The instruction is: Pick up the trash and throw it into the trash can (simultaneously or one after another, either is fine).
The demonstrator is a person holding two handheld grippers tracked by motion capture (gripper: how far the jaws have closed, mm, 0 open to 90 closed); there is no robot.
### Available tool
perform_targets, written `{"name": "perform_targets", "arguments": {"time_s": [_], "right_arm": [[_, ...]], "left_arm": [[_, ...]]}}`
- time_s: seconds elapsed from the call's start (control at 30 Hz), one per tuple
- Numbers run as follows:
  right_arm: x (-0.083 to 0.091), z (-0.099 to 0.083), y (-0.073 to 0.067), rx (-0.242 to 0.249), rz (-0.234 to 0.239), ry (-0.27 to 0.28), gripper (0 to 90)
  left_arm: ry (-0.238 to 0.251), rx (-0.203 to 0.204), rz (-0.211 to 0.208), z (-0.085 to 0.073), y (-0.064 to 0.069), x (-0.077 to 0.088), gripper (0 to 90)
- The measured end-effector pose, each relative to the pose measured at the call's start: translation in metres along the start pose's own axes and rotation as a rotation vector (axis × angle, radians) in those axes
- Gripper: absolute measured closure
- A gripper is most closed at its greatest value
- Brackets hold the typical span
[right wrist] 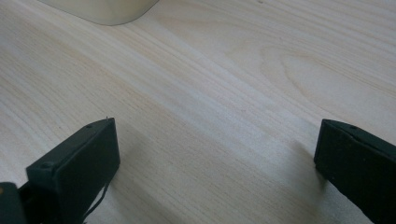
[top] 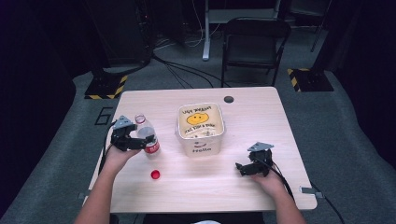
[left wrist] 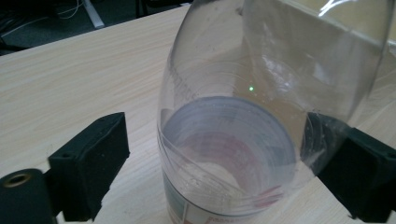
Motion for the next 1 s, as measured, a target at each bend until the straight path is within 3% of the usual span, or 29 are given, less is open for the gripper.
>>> {"name": "perform_targets", "arguments": {"time_s": [0.07, 0.2, 0.33, 1.0], "right_arm": [[0.0000, 0.0000, 0.0001, 0.001, 0.000, 0.000, 0.0], [-0.0002, 0.0000, 0.0004, 0.007, 0.004, 0.000, 0.0], [-0.0002, -0.0001, 0.0006, 0.011, 0.006, 0.000, 0.0], [-0.0003, 0.0000, 0.0007, 0.011, 0.006, 0.001, 0.0]], "left_arm": [[-0.009, -0.006, -0.012, 0.0006, 0.0003, -0.0014, 14.5], [-0.007, -0.011, -0.012, 0.0015, 0.0014, -0.0051, 15.7], [-0.012, -0.041, -0.019, 0.0010, 0.0023, -0.0058, 24.8], [-0.018, -0.032, 0.008, 0.0087, 0.0006, 0.0011, 25.4]]}}
Point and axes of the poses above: each handheld gripper's, and its own axes: x roughly backward along the jaws, z roughly out of its top, y roughly to its right, the point moved 1 cm from there along -x, roughly forward along the jaws, and after that the axes turned 10 degrees about x, right-handed, at the moved point
